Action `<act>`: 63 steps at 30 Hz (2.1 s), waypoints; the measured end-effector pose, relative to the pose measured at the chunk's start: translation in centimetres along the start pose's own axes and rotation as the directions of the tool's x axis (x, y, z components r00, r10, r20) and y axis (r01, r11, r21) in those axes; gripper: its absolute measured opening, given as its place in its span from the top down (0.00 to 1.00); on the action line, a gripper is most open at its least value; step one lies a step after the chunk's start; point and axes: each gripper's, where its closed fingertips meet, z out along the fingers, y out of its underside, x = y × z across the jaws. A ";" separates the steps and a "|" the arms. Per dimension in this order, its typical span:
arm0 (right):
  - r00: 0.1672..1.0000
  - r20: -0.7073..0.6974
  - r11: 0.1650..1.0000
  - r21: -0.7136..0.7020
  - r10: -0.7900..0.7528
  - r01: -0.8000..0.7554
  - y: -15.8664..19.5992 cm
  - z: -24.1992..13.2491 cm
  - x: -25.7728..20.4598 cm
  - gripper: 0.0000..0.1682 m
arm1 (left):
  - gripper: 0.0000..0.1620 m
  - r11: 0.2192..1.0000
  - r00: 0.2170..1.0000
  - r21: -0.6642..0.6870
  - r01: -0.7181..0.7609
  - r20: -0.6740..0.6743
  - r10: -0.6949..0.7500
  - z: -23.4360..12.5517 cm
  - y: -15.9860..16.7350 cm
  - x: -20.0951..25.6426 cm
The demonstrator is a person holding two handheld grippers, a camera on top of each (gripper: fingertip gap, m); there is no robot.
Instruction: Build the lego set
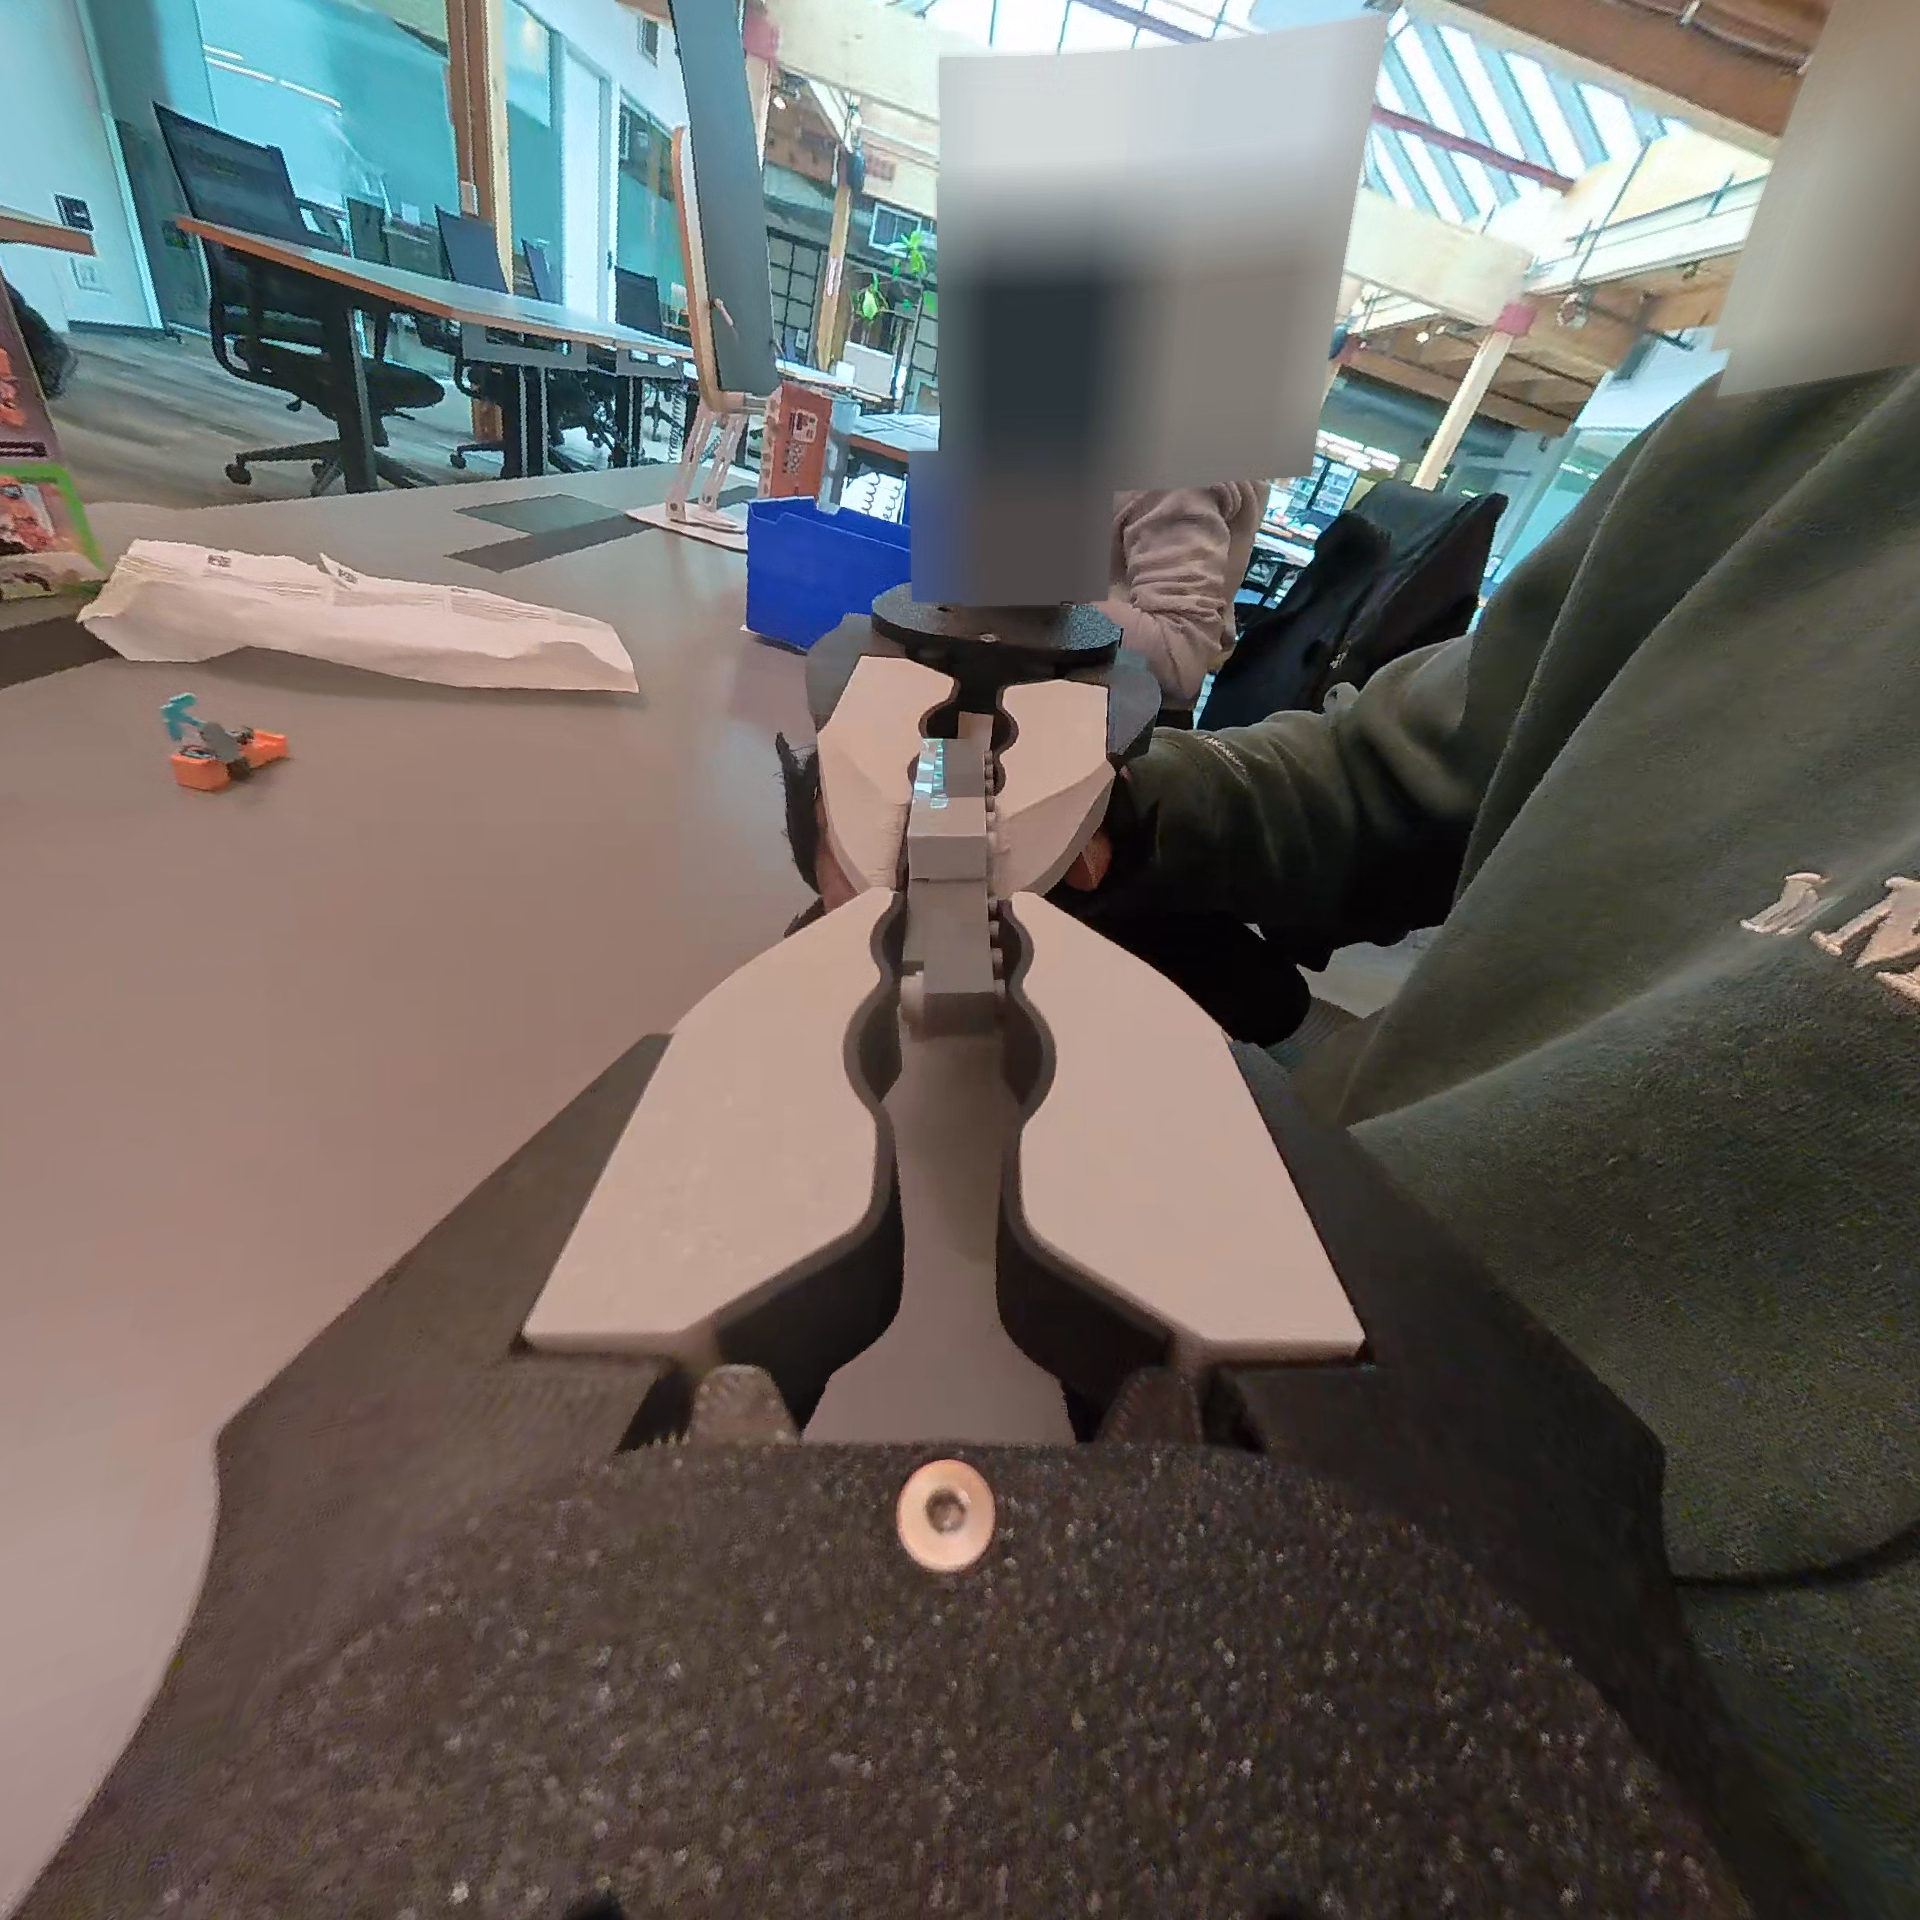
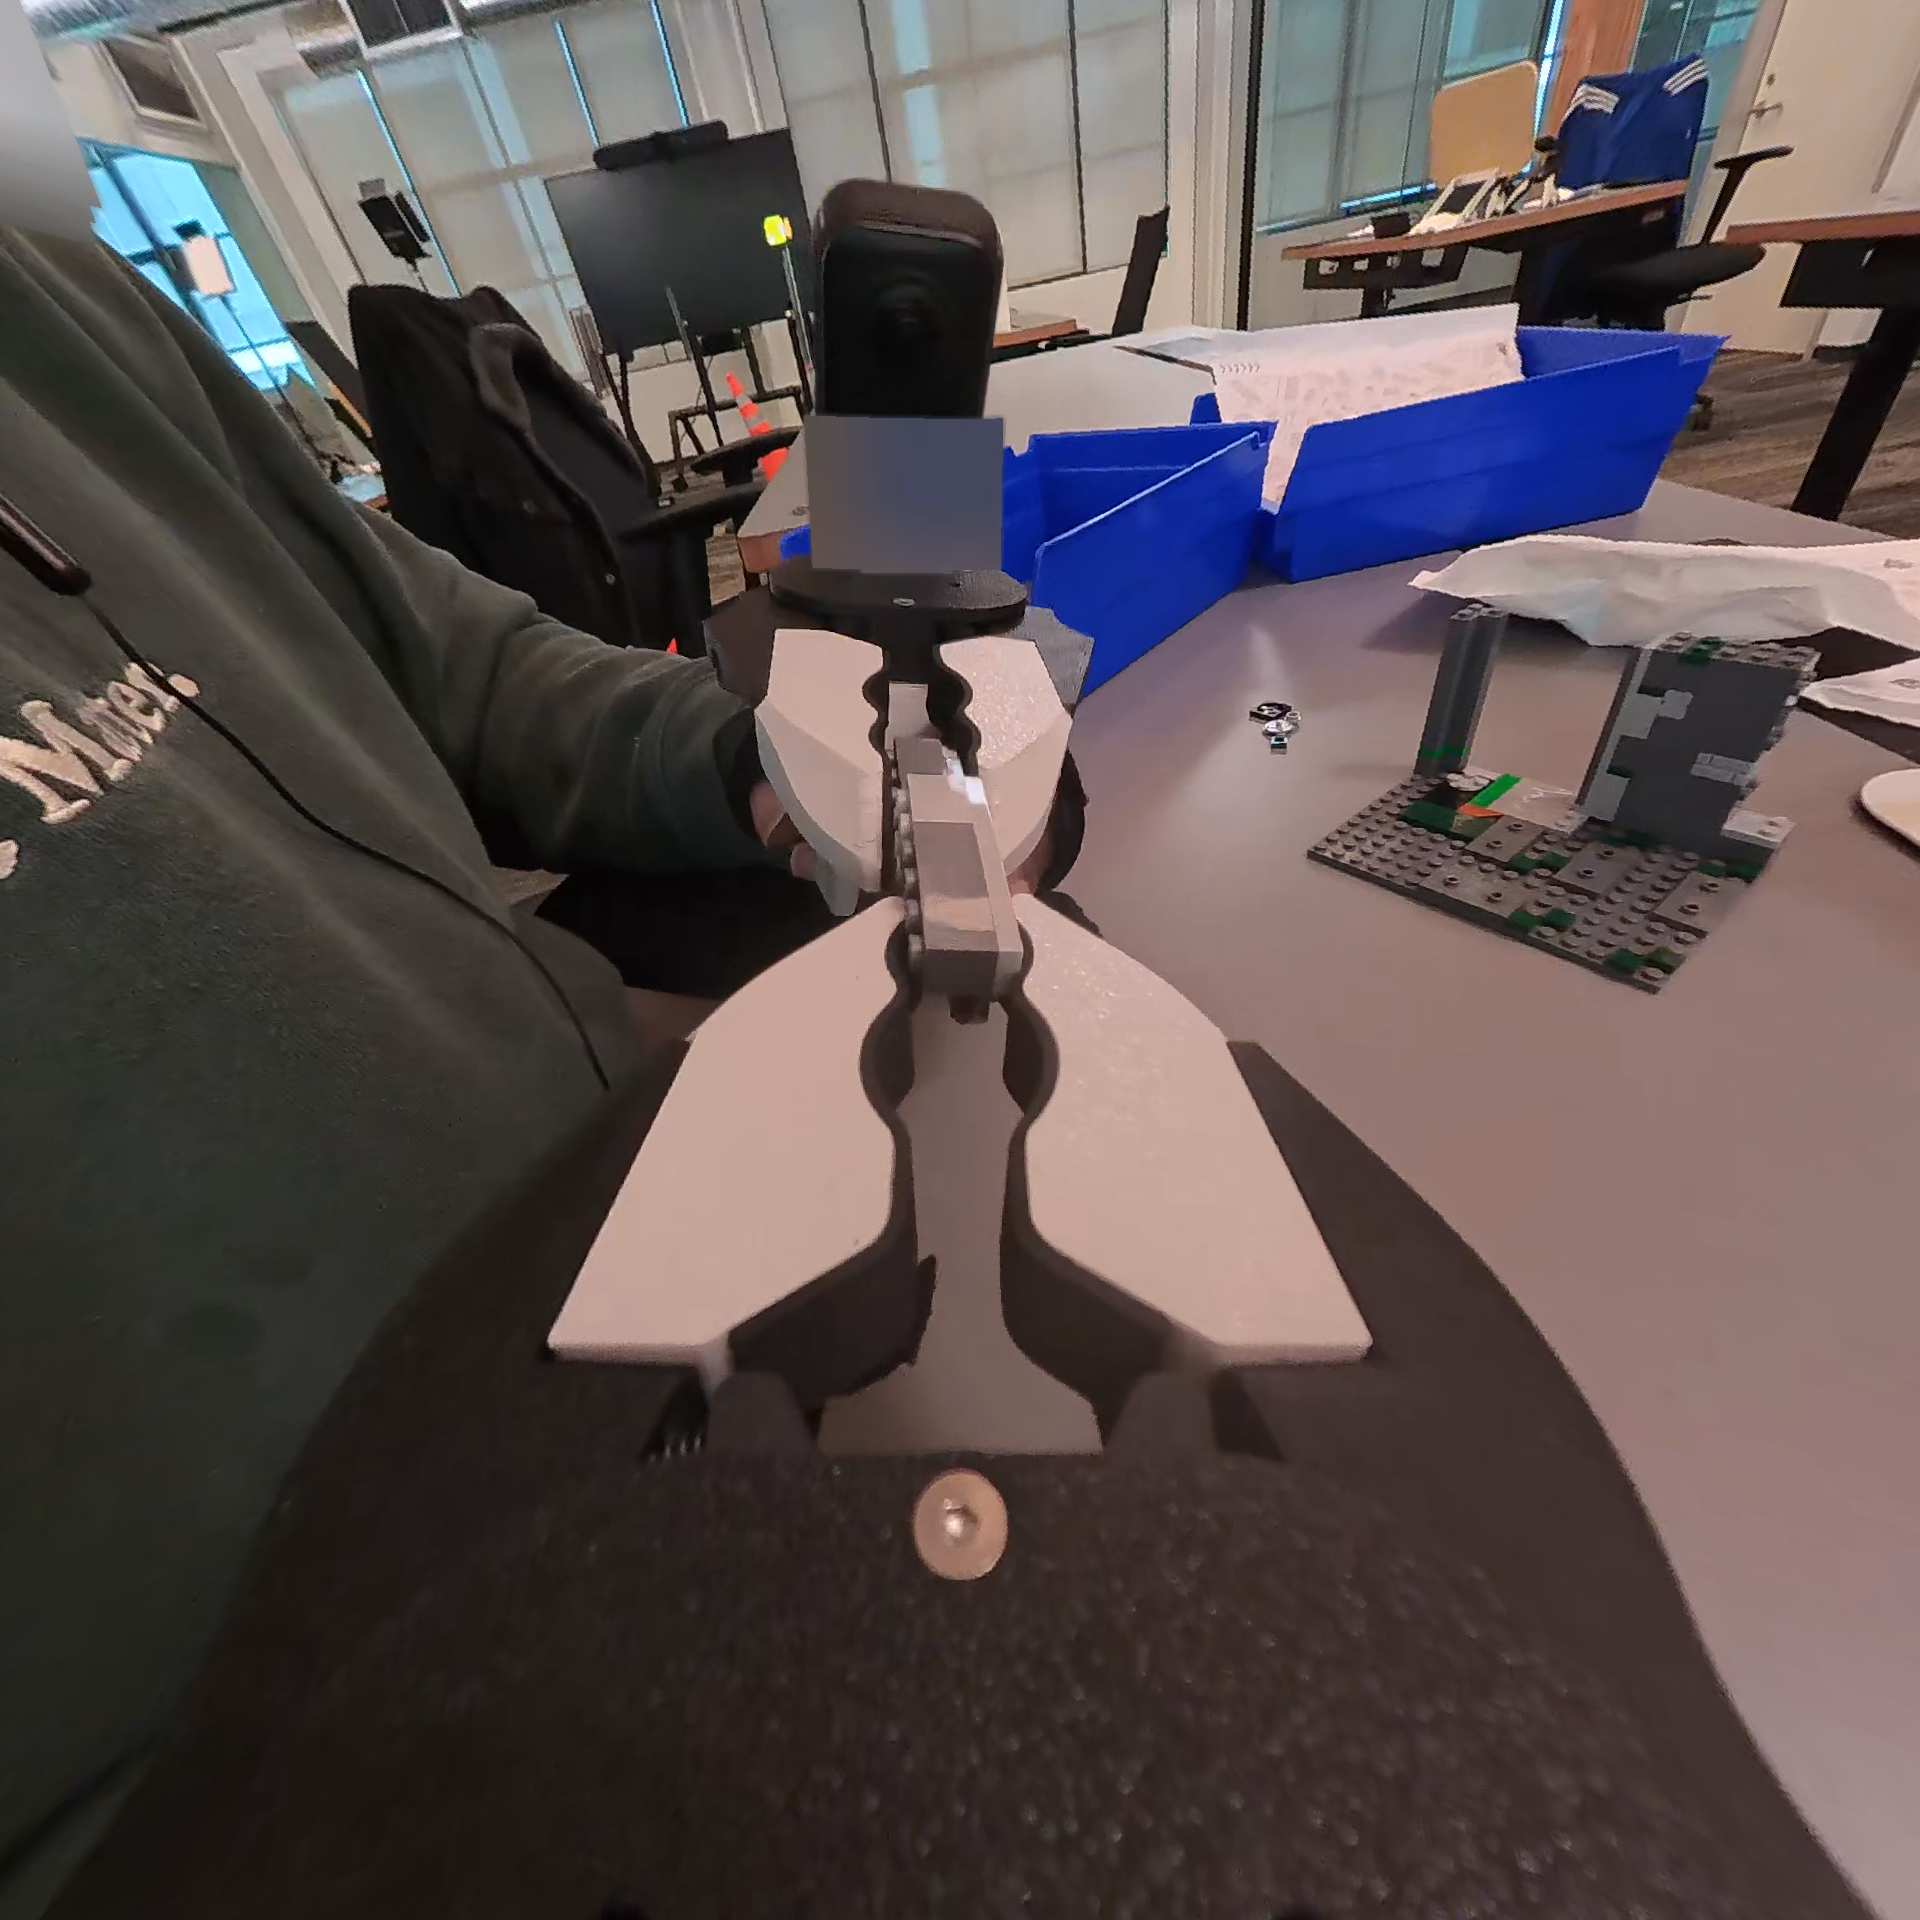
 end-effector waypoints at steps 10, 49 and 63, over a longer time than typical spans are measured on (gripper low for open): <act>0.991 0.061 0.983 -0.147 0.115 -0.105 1.0 -0.4 0.8 0.95 | 0.86 0.994 0.995 -0.032 0.104 0.018 -0.103 -0.3 0.0 -1.2; 0.984 0.007 0.948 -0.269 0.180 -0.172 -0.4 1.0 1.8 0.98 | 0.85 0.996 0.994 0.027 0.088 -0.074 -0.086 -1.3 -0.2 -2.4; 0.999 -0.015 0.908 -0.415 0.045 -0.047 0.8 0.6 1.5 0.98 | 0.90 0.999 0.994 -0.044 0.005 -0.108 -0.010 -0.5 0.6 -1.7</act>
